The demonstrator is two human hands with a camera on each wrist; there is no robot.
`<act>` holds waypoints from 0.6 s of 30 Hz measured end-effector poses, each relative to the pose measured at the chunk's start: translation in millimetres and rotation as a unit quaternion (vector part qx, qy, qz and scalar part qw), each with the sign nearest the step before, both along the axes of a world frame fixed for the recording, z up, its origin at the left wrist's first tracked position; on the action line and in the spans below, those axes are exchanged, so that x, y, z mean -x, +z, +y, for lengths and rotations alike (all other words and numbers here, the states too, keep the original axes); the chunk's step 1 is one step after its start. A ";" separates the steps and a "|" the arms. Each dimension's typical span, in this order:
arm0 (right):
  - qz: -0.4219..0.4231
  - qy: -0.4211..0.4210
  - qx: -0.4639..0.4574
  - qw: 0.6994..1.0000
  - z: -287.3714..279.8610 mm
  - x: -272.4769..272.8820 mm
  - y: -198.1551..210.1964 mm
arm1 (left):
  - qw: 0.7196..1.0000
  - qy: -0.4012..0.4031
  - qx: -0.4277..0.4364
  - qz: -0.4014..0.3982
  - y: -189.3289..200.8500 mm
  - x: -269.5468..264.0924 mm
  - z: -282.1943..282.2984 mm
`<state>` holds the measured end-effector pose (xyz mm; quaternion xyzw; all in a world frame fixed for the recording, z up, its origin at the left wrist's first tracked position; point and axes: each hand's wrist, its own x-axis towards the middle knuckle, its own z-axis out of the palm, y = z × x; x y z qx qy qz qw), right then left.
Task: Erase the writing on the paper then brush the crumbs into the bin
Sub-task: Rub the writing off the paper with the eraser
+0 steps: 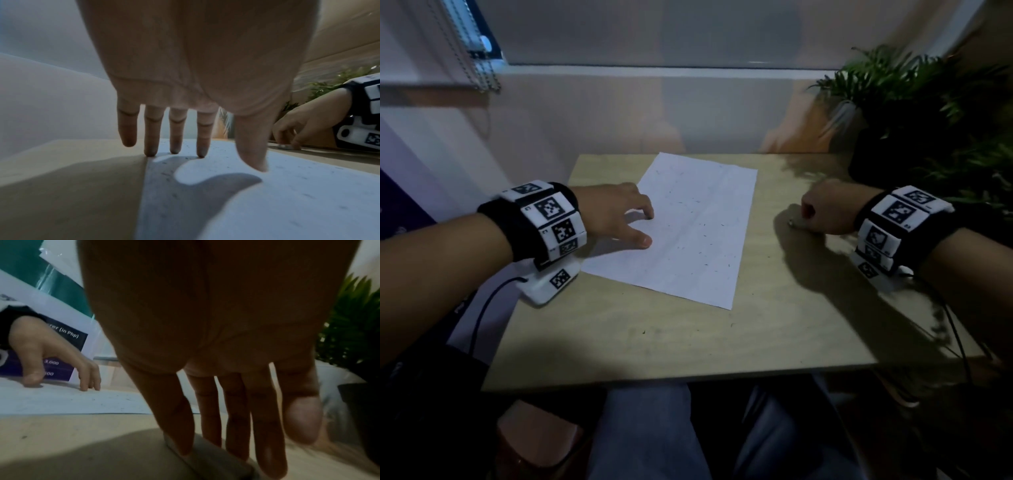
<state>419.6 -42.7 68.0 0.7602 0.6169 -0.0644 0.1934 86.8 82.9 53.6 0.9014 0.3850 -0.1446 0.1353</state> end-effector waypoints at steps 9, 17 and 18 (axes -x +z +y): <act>0.133 -0.034 -0.092 0.986 34.9 63.0 8.5 | 0.986 0.149 0.002 -0.079 7.9 -18.5 9.2; 0.265 -0.100 -0.092 0.955 57.0 89.7 0.4 | 0.872 0.377 0.184 -0.252 1.7 -16.8 21.0; 0.263 -0.097 -0.093 0.955 57.9 92.3 -2.0 | 0.861 0.387 0.198 -0.262 0.6 -14.9 22.4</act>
